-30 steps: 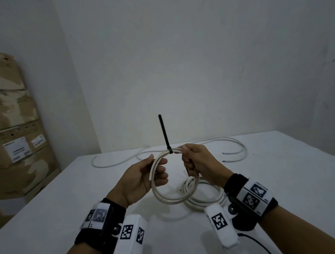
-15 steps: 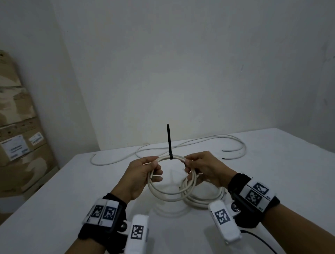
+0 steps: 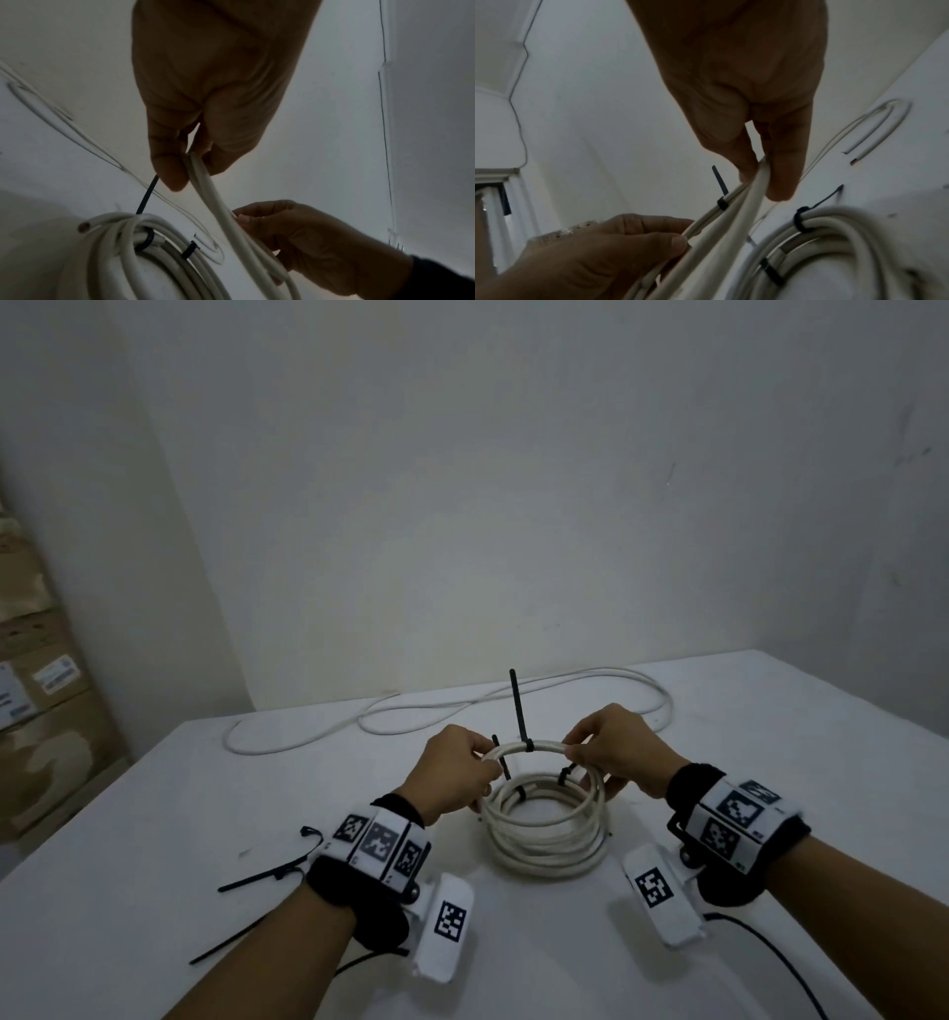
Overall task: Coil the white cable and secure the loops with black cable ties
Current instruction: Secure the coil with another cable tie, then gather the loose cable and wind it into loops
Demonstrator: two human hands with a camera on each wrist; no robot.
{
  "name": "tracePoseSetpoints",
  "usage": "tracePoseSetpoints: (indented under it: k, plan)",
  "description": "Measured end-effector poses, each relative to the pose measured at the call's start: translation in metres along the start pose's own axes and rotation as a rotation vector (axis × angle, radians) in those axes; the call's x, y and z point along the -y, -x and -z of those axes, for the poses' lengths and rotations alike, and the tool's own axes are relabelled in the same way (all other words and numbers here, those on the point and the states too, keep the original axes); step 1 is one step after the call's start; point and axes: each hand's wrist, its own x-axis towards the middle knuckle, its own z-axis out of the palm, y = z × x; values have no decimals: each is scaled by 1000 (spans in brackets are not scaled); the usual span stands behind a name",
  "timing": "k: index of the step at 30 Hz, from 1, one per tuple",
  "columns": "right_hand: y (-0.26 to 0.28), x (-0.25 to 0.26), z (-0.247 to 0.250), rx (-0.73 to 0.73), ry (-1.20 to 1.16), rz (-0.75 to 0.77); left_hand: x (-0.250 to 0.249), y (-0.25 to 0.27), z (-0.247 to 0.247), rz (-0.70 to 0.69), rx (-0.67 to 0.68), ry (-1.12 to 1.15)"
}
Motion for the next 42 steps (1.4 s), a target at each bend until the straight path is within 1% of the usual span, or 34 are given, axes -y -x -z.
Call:
tracePoseSetpoints:
  k: [3,6,10,15,19,21,24,26,29,34,38,42]
  plan:
    - [-5,-6,4,14,111,-29,-1,-13,-15,3,38,-146]
    - [-11,-13,2,24,229,-39,5,-22,-25,-12,37,-283]
    - [-15,-25,-7,33,356,-49,14,-24,-33,-27,51,-388]
    - [-14,-29,-8,11,589,13,18,-26,-35,-6,66,-433]
    - [-9,-31,-5,101,613,-8,18,-25,-33,7,62,-526]
    - [-11,-31,4,73,589,-15,15,-27,-28,29,52,-521]
    - [-21,-30,23,39,414,-53,7,-33,-15,55,23,-451]
    - [-32,-32,35,26,346,-73,0,-37,-7,33,5,-411]
    - [-50,-36,48,-1,351,-99,-5,-48,1,-17,-26,-361]
    - [-90,-42,61,15,542,-100,-4,-75,6,-23,-49,-358]
    - [-121,-51,65,66,817,-100,-1,-95,7,-17,-41,-360]
    - [-152,-61,65,65,927,-73,3,-112,5,-20,-35,-367]
